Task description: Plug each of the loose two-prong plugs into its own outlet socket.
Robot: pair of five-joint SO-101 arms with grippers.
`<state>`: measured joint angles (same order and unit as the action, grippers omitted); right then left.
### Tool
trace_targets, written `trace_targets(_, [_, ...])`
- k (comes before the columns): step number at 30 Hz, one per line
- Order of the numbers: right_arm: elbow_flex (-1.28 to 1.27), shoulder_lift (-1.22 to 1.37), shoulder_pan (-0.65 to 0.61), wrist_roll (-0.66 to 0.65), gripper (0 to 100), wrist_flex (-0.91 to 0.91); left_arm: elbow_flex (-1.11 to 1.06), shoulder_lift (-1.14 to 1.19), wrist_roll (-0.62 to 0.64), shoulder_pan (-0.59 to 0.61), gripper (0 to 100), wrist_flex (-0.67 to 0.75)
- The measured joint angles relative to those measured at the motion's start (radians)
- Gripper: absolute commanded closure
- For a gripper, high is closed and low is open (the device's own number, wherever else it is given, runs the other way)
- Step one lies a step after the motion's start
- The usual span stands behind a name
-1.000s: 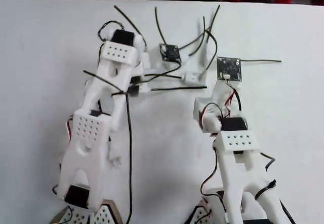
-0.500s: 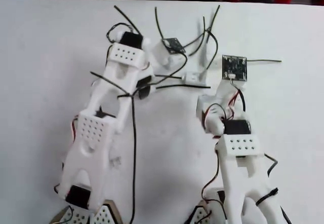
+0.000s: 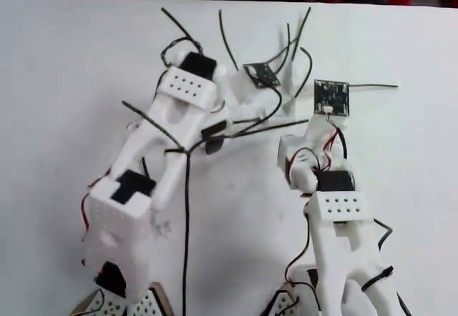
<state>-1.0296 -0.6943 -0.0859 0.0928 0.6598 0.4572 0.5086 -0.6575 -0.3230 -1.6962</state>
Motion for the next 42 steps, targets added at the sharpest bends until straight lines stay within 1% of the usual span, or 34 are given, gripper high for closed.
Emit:
trace_targets(8, [0.0, -0.002, 0.002, 0.0, 98.1, 0.0, -0.414, -0.181, 0.026, 0.0, 91, 0.232])
trace_targets(9, [0.0, -0.002, 0.0, 0.0, 98.1, 0.0, -0.456, -0.201, 0.026, 0.0, 89, 0.262])
trace_targets(13, [0.0, -0.002, 0.003, 0.0, 98.1, 0.0, -0.588, -0.256, 0.026, -0.006, 73, 0.358])
trace_targets(14, [0.0, -0.002, 0.002, 0.0, 98.1, 0.0, -0.606, -0.264, 0.028, -0.011, 72, 0.365])
trace_targets(19, [0.0, -0.002, 0.003, 0.0, 98.1, 0.0, -0.631, -0.278, 0.061, -0.017, 71, 0.385])
trace_targets(25, [0.0, -0.002, 0.002, 0.0, 98.1, 0.0, -0.637, -0.408, 0.081, -0.018, 71, 0.384])
trace_targets(31, [0.0, -0.002, 0.002, 0.0, 98.1, 0.0, -0.637, -0.586, 0.095, -0.012, 71, 0.296])
trace_targets(36, [0.0, -0.002, 0.0, 0.0, 98.1, 0.0, -0.663, -0.756, 0.146, 0.077, 71, 0.259])
trace_targets(42, [0.0, -0.002, 0.0, 0.0, 98.1, 0.0, -0.835, -0.965, 0.149, 0.233, 71, 0.275])
